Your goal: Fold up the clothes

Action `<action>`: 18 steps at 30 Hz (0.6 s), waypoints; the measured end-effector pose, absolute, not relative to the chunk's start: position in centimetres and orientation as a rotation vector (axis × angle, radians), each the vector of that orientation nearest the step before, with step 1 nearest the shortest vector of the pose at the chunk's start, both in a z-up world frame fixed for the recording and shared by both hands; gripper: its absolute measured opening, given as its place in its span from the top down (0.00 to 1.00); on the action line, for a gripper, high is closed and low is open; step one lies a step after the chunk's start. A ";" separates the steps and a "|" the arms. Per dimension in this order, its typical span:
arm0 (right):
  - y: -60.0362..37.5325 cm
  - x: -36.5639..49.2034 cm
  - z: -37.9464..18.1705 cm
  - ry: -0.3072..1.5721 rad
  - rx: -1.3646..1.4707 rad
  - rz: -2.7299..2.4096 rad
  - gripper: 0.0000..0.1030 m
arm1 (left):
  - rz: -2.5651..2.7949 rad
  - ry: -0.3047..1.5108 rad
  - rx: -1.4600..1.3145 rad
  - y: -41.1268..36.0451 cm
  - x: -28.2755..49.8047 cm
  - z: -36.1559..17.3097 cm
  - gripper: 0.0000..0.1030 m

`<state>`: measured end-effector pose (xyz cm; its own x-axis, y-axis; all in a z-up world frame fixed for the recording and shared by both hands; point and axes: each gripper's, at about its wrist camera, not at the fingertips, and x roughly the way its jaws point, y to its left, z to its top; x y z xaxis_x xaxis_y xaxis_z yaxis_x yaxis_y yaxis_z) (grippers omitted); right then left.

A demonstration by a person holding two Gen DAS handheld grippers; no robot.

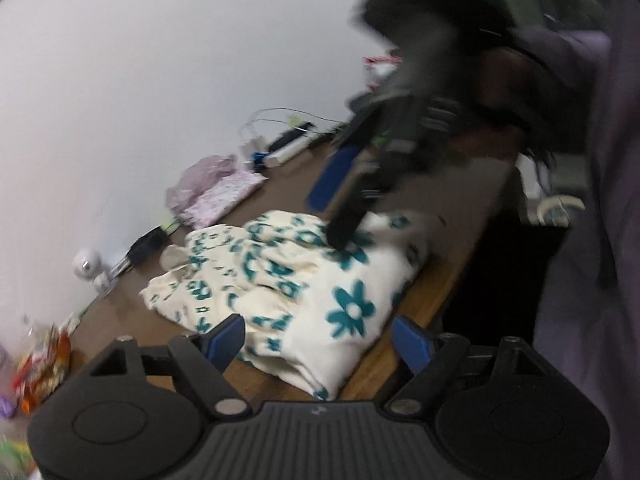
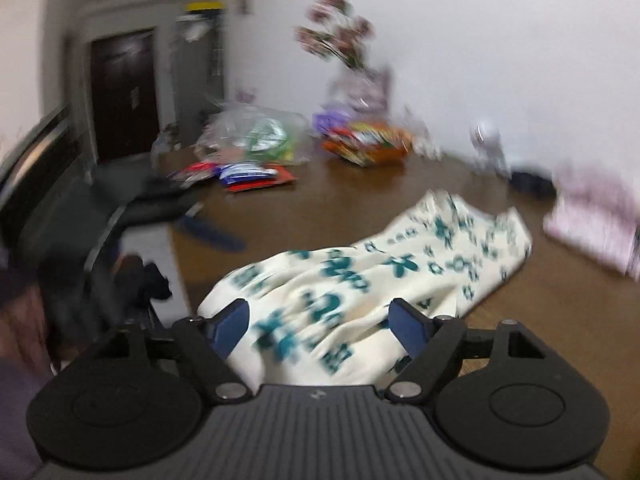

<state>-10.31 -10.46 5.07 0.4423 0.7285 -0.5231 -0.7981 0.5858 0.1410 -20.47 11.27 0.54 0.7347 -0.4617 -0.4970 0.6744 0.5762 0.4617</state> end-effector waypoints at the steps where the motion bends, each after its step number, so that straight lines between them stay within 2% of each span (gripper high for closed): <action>1: -10.2 -9.4 4.4 0.631 -0.112 0.960 0.26 | -0.691 0.345 0.704 11.2 -20.4 0.2 0.22; 3: -9.7 -7.9 2.9 0.717 -0.093 0.969 0.26 | -0.701 0.346 0.728 11.1 -20.3 -0.2 0.22; 5: -9.6 -8.4 2.6 0.723 -0.091 0.975 0.21 | -0.701 0.344 0.734 11.1 -20.4 -0.5 0.22; 12: -10.6 -11.1 2.3 0.762 -0.073 1.042 0.21 | -0.708 0.329 0.771 11.0 -21.7 -1.6 0.21; 15: -11.1 -12.1 2.8 0.744 -0.079 1.047 0.17 | -0.699 0.299 0.825 10.8 -21.7 -2.0 0.21; 17: -11.4 -13.1 3.4 0.688 -0.127 1.049 0.14 | -0.720 0.298 0.830 10.8 -21.5 -1.9 0.25; 18: -11.5 -14.0 3.6 0.632 -0.174 1.049 0.09 | -0.734 0.301 0.825 10.9 -21.4 -1.8 0.30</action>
<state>-14.03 -11.45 3.64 0.3412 0.7530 -0.5626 -0.8495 0.5033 0.1584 -21.37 10.86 -1.82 0.7180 -0.4729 -0.5107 0.6953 0.4538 0.5573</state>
